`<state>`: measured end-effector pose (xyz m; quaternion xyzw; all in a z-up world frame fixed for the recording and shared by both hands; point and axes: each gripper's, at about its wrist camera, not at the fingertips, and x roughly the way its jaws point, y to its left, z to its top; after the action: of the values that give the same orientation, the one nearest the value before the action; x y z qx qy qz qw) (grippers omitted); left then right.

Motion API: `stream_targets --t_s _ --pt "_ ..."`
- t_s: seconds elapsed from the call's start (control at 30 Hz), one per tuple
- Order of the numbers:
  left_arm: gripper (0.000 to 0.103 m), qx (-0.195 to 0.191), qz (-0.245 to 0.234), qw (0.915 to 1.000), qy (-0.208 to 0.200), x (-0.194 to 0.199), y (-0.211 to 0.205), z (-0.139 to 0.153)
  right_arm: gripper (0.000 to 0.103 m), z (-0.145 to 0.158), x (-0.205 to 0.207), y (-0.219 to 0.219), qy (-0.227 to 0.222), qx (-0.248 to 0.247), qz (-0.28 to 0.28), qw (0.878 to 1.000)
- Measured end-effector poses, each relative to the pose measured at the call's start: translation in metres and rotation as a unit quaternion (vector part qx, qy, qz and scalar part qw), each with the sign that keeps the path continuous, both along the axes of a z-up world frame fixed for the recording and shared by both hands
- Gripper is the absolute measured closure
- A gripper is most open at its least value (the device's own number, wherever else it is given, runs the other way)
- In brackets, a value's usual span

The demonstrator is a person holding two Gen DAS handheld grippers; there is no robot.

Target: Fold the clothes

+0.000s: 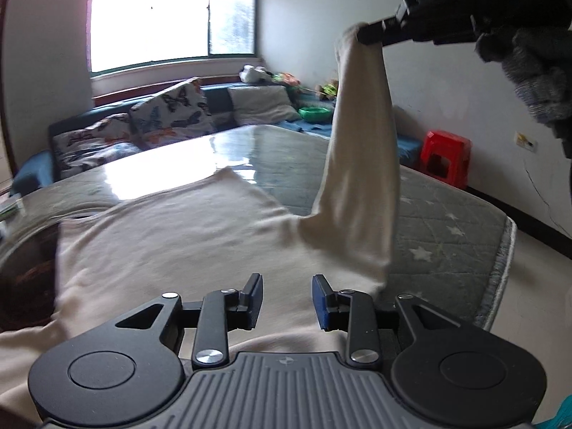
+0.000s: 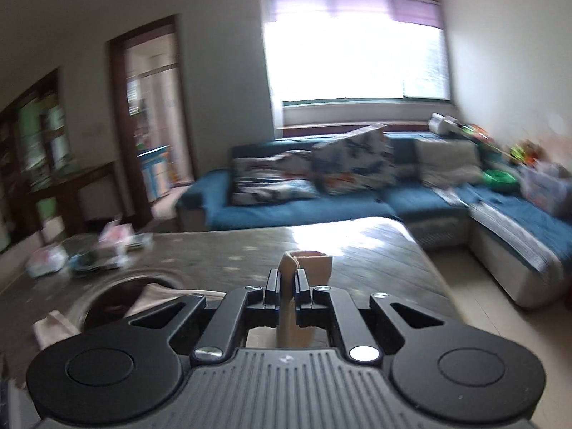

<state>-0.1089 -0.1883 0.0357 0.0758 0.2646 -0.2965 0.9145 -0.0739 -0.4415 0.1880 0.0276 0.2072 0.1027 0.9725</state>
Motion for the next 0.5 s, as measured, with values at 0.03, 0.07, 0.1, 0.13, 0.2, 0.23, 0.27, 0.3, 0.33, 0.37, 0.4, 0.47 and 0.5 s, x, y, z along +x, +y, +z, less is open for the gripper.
stream_targets --t_s 0.03,0.07,0.1,0.13,0.2,0.23,0.27,0.3,0.33,0.37,0.4,0.47,0.5 --pt "0.07 -0.003 0.009 1.0 -0.001 -0.001 0.008 0.001 0.097 0.001 0.001 0.013 -0.001 -0.004 0.016 1.0" --pt "0.069 -0.005 0.019 0.9998 -0.002 -0.002 0.016 0.001 0.097 0.003 0.001 0.029 0.0 -0.008 0.037 0.999" --pt "0.068 -0.008 0.03 0.9995 -0.003 -0.003 0.024 0.002 0.097 0.003 0.002 0.036 0.0 -0.008 0.047 0.999" --pt "0.067 -0.01 0.04 0.9991 -0.005 -0.005 0.032 0.003 0.097 0.004 0.002 0.057 0.002 -0.01 0.073 0.997" --pt "0.067 -0.014 0.059 0.9981 -0.007 -0.007 0.049 0.005 0.097 0.001 0.004 0.085 0.007 -0.015 0.103 0.995" --pt "0.067 -0.016 0.069 0.9975 -0.007 -0.008 0.056 0.005 0.097 -0.002 0.006 0.098 0.013 -0.016 0.118 0.993" --pt "0.066 -0.017 0.078 0.9967 -0.007 -0.01 0.064 0.006 0.097 -0.006 0.007 0.107 0.017 -0.017 0.127 0.992" --pt "0.066 -0.019 0.087 0.996 -0.005 -0.011 0.07 0.006 0.097 -0.013 0.01 0.12 0.026 -0.017 0.141 0.989" --pt "0.066 -0.02 0.096 0.9952 -0.005 -0.012 0.076 0.005 0.097 -0.015 0.012 0.126 0.03 -0.018 0.147 0.989" --pt "0.065 -0.02 0.103 0.9944 -0.004 -0.015 0.082 0.005 0.097 -0.023 0.013 0.135 0.042 -0.021 0.16 0.986" --pt "0.063 -0.021 0.111 0.9936 -0.003 -0.016 0.087 0.004 0.096 -0.032 0.014 0.145 0.056 -0.024 0.173 0.983" --pt "0.063 -0.019 0.122 0.9923 -0.001 -0.019 0.095 0.003 0.094 -0.045 0.013 0.16 0.078 -0.033 0.196 0.977" --pt "0.063 -0.018 0.128 0.9916 -0.001 -0.02 0.098 0.003 0.094 -0.051 0.012 0.164 0.087 -0.037 0.206 0.974"
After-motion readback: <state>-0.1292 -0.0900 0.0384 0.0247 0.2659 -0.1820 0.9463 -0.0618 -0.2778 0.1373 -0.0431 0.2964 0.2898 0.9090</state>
